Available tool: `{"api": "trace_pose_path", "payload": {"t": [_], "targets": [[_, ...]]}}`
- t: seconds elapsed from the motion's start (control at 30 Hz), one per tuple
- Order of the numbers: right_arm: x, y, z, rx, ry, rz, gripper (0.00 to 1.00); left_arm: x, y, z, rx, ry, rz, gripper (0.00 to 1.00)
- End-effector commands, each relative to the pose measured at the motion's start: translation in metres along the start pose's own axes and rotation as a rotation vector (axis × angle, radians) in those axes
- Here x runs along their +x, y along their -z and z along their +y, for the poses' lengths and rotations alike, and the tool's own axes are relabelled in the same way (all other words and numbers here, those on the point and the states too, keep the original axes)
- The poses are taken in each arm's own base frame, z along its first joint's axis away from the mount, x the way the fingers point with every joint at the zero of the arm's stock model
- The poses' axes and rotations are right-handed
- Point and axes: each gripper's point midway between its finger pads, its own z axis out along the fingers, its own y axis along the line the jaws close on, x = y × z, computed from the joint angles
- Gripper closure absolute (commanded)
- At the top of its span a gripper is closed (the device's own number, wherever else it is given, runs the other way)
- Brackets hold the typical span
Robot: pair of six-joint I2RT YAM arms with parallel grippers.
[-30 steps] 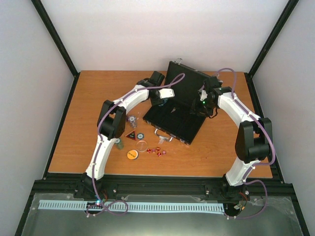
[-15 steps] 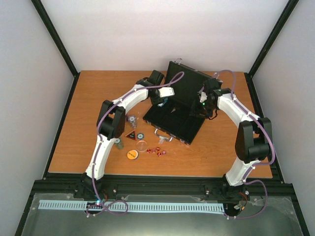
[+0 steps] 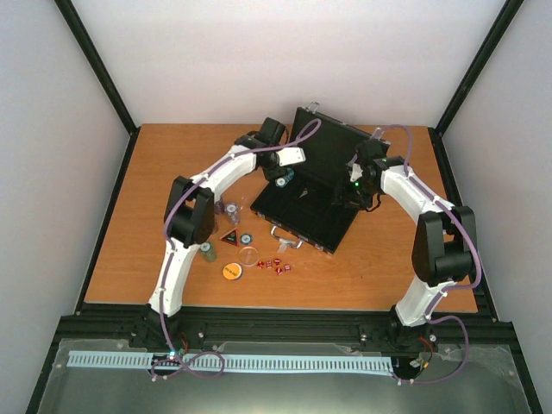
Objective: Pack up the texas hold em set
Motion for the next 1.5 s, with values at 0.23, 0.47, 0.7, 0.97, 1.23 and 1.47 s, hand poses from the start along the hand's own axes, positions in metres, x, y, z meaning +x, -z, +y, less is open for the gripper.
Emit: {"api": "trace_pose_path", "payload": {"t": [0.23,0.47,0.7,0.97,1.23,1.47], "targets": [[0.003,0.011,0.002,-0.013,0.019,-0.030,0.24,-0.042,0.100,0.032,-0.091,0.148,-0.166,0.38],[0.005,0.018,0.000,0.005,0.031,-0.046,0.00,-0.053,0.150,0.048,-0.154,0.268,-0.229,0.31],[0.015,0.016,0.003,-0.030,0.013,-0.022,0.00,-0.048,0.203,0.083,-0.320,0.467,-0.261,0.00],[0.012,0.023,0.010,-0.055,0.004,-0.045,0.00,-0.011,0.266,0.140,-0.332,0.987,-0.435,0.00],[0.015,0.018,0.009,-0.061,-0.002,-0.026,0.00,0.020,0.251,0.087,0.019,1.181,-0.345,0.32],[0.025,0.011,0.007,0.003,0.045,-0.001,0.00,0.068,0.233,-0.020,0.039,1.169,-0.107,0.34]]}}
